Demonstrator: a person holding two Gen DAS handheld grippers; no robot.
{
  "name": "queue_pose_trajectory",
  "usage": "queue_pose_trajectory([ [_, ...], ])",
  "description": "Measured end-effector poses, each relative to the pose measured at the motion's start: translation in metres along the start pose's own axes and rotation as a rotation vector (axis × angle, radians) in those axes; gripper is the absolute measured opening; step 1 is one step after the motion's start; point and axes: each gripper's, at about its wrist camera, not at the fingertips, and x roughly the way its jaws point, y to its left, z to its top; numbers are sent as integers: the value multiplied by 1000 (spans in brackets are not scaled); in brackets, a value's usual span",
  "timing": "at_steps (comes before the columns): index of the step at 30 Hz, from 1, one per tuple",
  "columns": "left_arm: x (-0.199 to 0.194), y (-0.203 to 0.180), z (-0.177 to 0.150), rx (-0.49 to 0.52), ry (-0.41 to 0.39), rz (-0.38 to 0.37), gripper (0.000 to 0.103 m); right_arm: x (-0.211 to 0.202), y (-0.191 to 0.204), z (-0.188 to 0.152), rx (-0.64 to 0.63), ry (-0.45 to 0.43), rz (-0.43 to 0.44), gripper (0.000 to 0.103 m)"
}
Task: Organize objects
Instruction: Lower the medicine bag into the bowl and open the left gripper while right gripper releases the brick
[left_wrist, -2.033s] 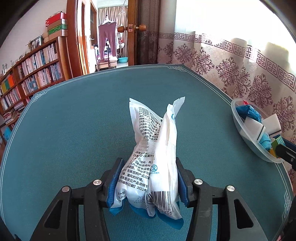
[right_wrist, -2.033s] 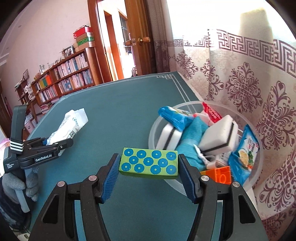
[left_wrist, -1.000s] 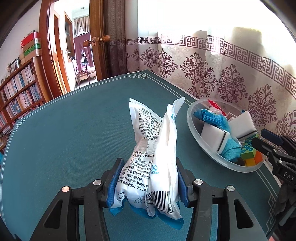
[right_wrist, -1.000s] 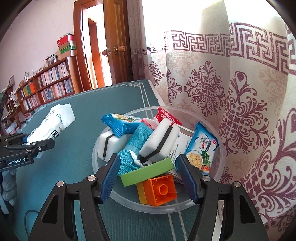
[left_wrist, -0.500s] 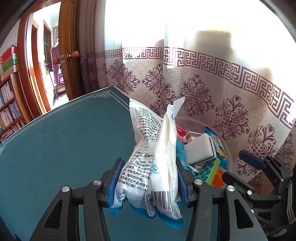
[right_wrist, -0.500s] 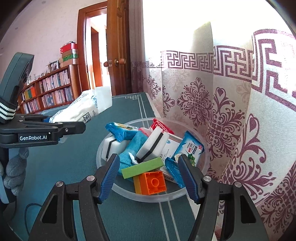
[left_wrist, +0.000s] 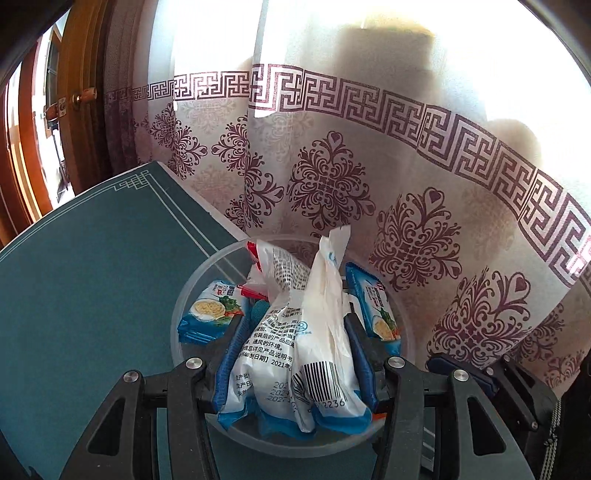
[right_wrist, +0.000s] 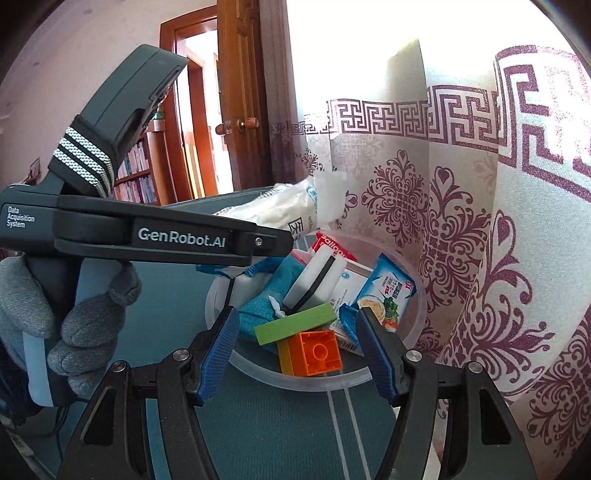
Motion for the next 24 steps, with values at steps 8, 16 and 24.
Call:
queue_pose_trajectory([
  [8,6,5,2,-17,-9,4,66,3,0,1,0,4,3,67],
  [16,-10,12,-3,-37,-51,20,85,2,3,-2,-9,14,-1,67],
  [24,-40,15,-16,-16,-132,175,102,-1,5,-6,-5,27,-1,76],
])
